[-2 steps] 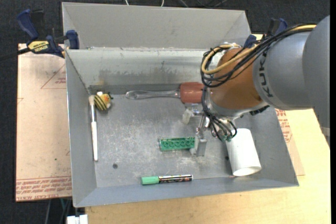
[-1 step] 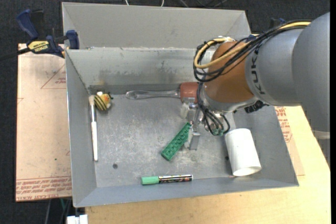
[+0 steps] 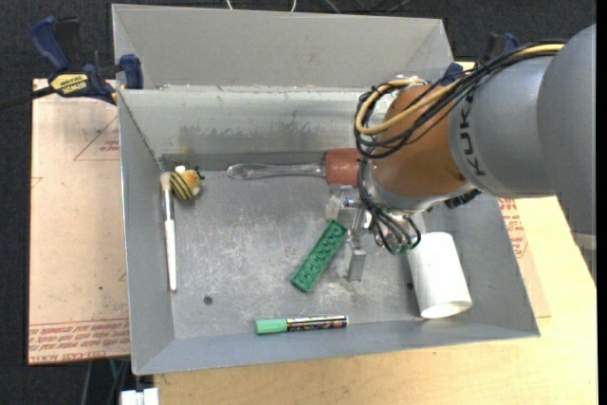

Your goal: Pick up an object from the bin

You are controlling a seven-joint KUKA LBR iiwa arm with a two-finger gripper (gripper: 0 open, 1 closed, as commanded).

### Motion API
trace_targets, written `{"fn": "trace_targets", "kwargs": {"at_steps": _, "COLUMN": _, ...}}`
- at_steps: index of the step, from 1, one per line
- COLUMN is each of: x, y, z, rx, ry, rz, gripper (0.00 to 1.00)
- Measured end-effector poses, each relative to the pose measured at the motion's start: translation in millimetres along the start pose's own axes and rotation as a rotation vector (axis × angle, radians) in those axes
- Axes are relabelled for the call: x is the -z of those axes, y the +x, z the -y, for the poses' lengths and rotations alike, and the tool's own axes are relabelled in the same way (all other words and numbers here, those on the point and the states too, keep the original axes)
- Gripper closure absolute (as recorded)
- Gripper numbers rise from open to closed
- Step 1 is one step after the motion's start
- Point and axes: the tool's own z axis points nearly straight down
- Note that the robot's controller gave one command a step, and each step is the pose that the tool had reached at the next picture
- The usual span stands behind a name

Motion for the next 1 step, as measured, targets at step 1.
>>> {"fn": "trace_targets", "kwargs": {"at_steps": 1, "x": -0.3, "y": 2.2, "z": -17.5, "rx": 0.185, "ry": -0.002, "rz": 0.004, "gripper": 0.0}}
